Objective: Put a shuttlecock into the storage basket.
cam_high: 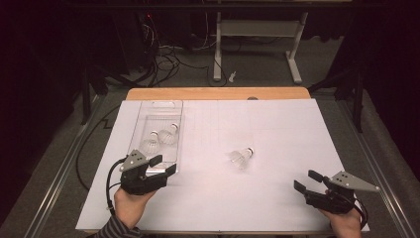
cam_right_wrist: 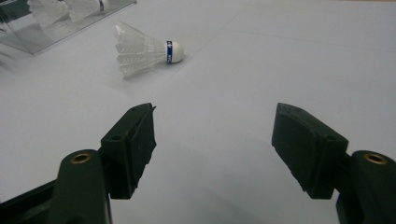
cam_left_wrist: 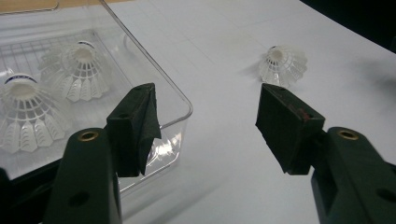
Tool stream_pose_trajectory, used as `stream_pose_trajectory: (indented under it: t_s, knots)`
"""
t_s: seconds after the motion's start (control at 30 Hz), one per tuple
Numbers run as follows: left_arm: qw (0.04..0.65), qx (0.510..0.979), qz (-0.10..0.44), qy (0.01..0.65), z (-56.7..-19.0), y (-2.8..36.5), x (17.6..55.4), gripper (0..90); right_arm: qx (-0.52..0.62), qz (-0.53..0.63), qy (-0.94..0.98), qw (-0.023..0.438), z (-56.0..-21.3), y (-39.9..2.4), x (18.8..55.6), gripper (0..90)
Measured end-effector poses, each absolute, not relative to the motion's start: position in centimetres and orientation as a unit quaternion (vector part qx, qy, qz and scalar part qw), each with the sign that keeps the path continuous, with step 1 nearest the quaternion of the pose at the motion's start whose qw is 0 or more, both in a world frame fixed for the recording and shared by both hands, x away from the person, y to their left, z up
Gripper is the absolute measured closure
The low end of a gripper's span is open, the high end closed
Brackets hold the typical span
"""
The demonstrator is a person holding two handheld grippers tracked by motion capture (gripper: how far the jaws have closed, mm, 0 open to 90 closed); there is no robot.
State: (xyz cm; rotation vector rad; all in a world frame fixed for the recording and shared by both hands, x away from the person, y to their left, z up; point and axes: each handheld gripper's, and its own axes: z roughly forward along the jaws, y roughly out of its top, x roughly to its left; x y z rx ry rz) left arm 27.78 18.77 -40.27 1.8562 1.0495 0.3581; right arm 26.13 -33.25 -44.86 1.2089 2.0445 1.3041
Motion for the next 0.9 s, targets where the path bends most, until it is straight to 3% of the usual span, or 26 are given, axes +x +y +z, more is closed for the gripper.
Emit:
stream_pose_trajectory:
  t_s: [0.9]
  knots:
    - [0.473, 0.769, 0.134, 0.408, -40.0, 16.5, 28.8, 39.7, 0.436, 0.470, 0.736, 0.214, -44.9, -33.4, 26.1, 30.7]
